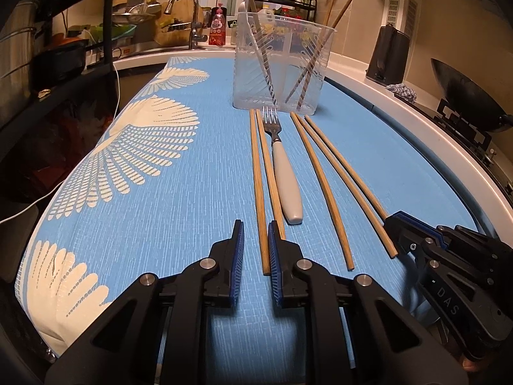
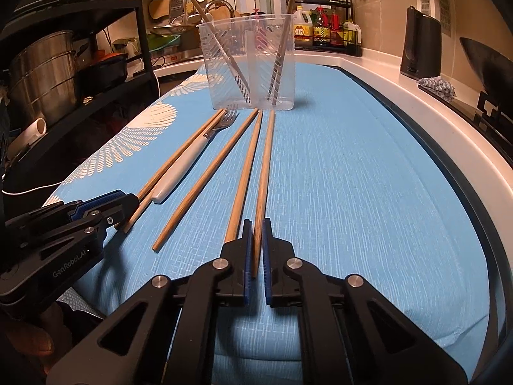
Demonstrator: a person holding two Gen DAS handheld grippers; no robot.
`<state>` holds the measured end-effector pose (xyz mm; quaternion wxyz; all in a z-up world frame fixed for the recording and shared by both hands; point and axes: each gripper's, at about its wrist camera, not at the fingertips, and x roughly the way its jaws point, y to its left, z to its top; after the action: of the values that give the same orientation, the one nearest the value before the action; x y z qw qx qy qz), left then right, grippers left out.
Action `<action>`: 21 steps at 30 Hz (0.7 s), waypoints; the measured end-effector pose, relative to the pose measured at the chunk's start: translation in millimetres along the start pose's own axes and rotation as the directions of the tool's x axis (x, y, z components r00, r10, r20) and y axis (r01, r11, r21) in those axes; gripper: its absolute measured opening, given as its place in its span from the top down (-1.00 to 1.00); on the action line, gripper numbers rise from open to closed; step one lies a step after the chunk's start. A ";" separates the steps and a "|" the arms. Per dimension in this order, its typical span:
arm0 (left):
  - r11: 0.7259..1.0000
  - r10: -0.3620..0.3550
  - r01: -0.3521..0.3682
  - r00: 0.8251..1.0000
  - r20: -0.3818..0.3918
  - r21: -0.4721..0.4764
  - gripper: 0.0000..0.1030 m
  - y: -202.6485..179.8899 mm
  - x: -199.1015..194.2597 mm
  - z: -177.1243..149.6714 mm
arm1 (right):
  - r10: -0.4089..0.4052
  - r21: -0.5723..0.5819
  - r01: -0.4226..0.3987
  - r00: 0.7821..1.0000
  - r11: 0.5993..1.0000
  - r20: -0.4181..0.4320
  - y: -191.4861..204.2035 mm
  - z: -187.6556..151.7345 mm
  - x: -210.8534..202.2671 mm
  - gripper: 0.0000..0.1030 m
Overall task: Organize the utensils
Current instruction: 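Grasp a wooden chopstick with the left gripper while the right grasps another chopstick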
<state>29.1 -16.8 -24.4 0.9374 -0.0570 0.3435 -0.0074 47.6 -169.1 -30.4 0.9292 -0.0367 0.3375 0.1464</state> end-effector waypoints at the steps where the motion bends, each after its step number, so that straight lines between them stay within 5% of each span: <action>1: 1.000 0.002 -0.002 1.000 0.001 0.003 0.70 -0.5 0.2 0.2 | 0.000 0.002 0.000 1.000 1.000 0.002 -0.2 -0.2 -0.1 0.89; 6: 1.000 0.028 -0.028 1.000 0.007 0.009 0.90 -0.1 1.3 0.6 | -0.017 0.000 0.017 1.000 1.000 0.007 -0.6 -1.8 -2.7 0.90; 12: 0.998 0.059 -0.059 0.998 0.013 -0.009 0.90 8.6 -2.2 -0.1 | -0.095 0.044 0.093 0.995 0.995 0.022 -14.0 -2.7 -7.5 0.89; 21: 0.997 0.077 -0.078 0.996 0.053 0.019 0.89 2.3 3.1 -0.9 | -0.093 0.054 0.092 0.995 0.994 0.027 -17.9 -4.3 -7.3 0.86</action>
<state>30.8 -14.8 -27.3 0.9462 -0.0337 0.3208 0.0270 45.0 -188.7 -29.6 0.9405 -0.0258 0.3254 0.0948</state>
